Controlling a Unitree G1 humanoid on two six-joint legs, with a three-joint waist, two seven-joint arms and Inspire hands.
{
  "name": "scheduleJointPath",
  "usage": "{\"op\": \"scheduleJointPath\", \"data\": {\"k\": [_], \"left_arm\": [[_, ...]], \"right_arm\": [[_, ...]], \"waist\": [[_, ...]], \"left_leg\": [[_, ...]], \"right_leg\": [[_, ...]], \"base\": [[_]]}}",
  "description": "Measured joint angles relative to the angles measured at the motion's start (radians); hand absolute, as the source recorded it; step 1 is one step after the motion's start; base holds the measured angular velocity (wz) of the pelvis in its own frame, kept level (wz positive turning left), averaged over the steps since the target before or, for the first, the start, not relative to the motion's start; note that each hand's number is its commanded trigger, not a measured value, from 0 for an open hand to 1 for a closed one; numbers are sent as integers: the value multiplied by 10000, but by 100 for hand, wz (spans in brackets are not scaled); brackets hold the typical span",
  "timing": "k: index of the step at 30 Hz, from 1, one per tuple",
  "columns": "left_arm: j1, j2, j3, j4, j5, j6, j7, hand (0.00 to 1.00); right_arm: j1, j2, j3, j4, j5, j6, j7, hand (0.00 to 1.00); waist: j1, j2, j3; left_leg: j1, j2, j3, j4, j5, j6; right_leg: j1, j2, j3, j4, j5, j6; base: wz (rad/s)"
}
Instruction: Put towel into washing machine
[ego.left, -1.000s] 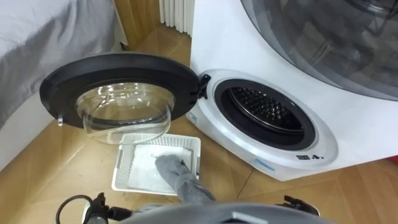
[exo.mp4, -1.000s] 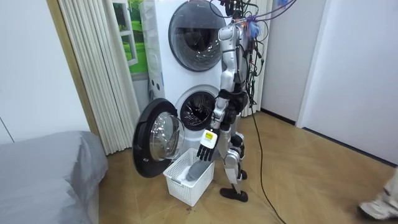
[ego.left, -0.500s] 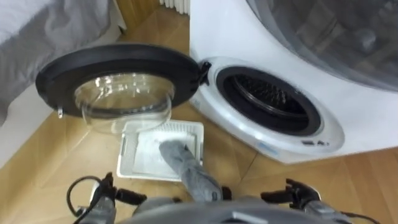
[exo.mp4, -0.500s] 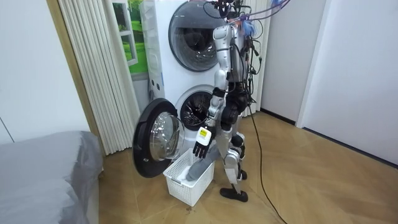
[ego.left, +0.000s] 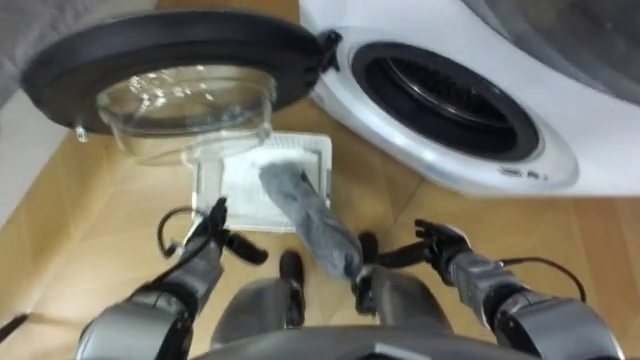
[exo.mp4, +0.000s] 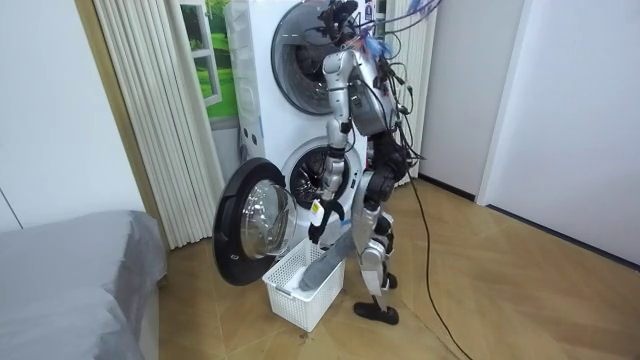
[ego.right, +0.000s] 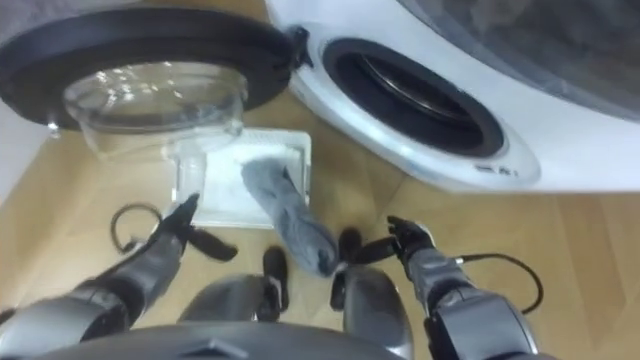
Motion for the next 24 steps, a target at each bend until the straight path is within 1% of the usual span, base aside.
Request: {"op": "scheduleJointPath", "data": {"k": [1,4,5,6,7,8,9,10,11,12,13,14,15,16,17,19,21,22,23,24], "left_arm": [[-183,-3,-21,-7,218,1,14,0],[-533,88,-208,-10,777,-23,210,0],[-593,103,-290,-33,874,-40,267,0],[-707,119,-397,-62,1144,-60,369,0],[-841,106,-442,-85,1465,-72,510,0],[-907,107,-462,-105,1591,-79,573,0],[-1022,101,-535,-112,1869,-86,686,0],[-1156,107,-729,-112,2024,-83,775,0],[-1226,113,-845,-114,2112,-82,833,0],[-1333,117,-1105,-131,2312,-82,967,0],[-1389,112,-1344,-145,2486,-77,1051,0],[-1383,116,-1402,-151,2668,-75,1115,0],[-1419,154,-1603,-178,3053,-65,1187,0],[-1453,184,-1796,-180,3384,-40,1193,0],[-1488,188,-1900,-177,3511,-33,1191,0],[-1733,197,-2018,-221,3810,-67,1297,0],[-1935,281,-2226,-227,3893,-64,1372,0],[-2036,341,-2450,-263,3937,-65,1431,0],[-2053,376,-2565,-278,3974,-65,1488,0],[-2074,424,-2786,-280,4068,-67,1571,0]], "right_arm": [[-11,-3,14,-8,190,9,-91,0],[-113,-5,47,-253,549,-9,-236,0],[-116,-5,48,-320,608,-9,-265,0],[-165,5,45,-399,710,-18,-368,0],[-282,14,43,-427,788,-20,-496,0],[-354,13,41,-432,819,-32,-550,0],[-474,13,45,-445,887,-112,-583,0],[-546,10,55,-560,994,-162,-637,0],[-548,6,60,-660,1088,-191,-662,0],[-570,-6,118,-787,1313,-244,-665,0],[-609,-32,121,-809,1556,-337,-633,0],[-615,-47,121,-840,1694,-367,-607,0],[-607,-51,142,-937,2061,-416,-486,0],[-604,-56,223,-1159,2411,-423,-407,0],[-626,-56,247,-1219,2541,-442,-391,0],[-692,-47,287,-1234,3000,-626,-154,0],[-784,-49,525,-1242,3402,-810,56,0],[-876,-62,659,-1242,3665,-918,189,0],[-918,-59,734,-1243,3773,-976,261,0],[-944,-61,869,-1280,3973,-1087,377,0]], "waist": [[-69,-23,21],[-177,-67,72],[-192,-61,77],[-212,-49,106],[-219,8,185],[-222,21,222],[-229,33,253],[-230,35,256],[-231,36,260],[-240,40,280],[-258,43,283],[-289,46,285],[-431,49,283],[-563,51,285],[-598,53,285],[-689,59,284],[-838,56,281],[-939,57,281],[-1009,57,281],[-1065,62,278]], "left_leg": [[-274,-12,6,117,0,0],[-1103,-33,65,616,-6,5],[-1283,-27,89,751,-9,6],[-1679,-4,140,1053,-25,20],[-2079,5,131,1413,-57,32],[-2293,0,131,1583,-84,40],[-2673,0,132,1859,-140,49],[-3052,-1,131,2082,-184,53],[-3243,-2,132,2194,-205,68],[-3579,-7,132,2478,-258,83],[-3906,4,132,2815,-346,86],[-4041,19,132,2993,-399,83],[-4331,56,136,3312,-525,46],[-4641,112,162,3685,-647,40],[-4791,147,192,3861,-676,41],[-5306,182,238,4346,-700,35],[-5708,217,240,4698,-730,28],[-5994,258,240,4897,-733,32],[-6131,284,241,4987,-734,33],[-6371,388,243,5163,-755,10]], "right_leg": [[-345,-12,162,218,0,0],[-1215,-27,455,690,-2,-2],[-1359,-27,503,734,-2,-2],[-1687,-41,500,899,-2,-2],[-1996,-43,506,1054,-4,-6],[-2175,-43,510,1157,-12,-18],[-2574,-68,532,1448,-76,-118],[-3012,-105,536,1788,-101,-153],[-3231,-120,547,1947,-116,-175],[-3597,-124,579,2252,-137,-206],[-3913,-118,603,2542,-159,-237],[-4042,-120,610,2697,-186,-268],[-4327,-114,721,2994,-300,-280],[-4655,-111,817,3373,-411,-242],[-4813,-104,843,3505,-426,-240],[-5309,-68,902,3878,-413,-261],[-5691,-44,909,4129,-401,-315],[-5949,-42,912,4261,-378,-352],[-6087,-40,911,4333,-365,-366],[-6292,8,902,4385,-311,-404]], "base": [[-9],[-7],[-5],[0],[0],[0],[0],[0],[6],[5],[0],[-3],[0],[-3],[-7],[-9],[-5],[-4],[-7],[-12]]}}
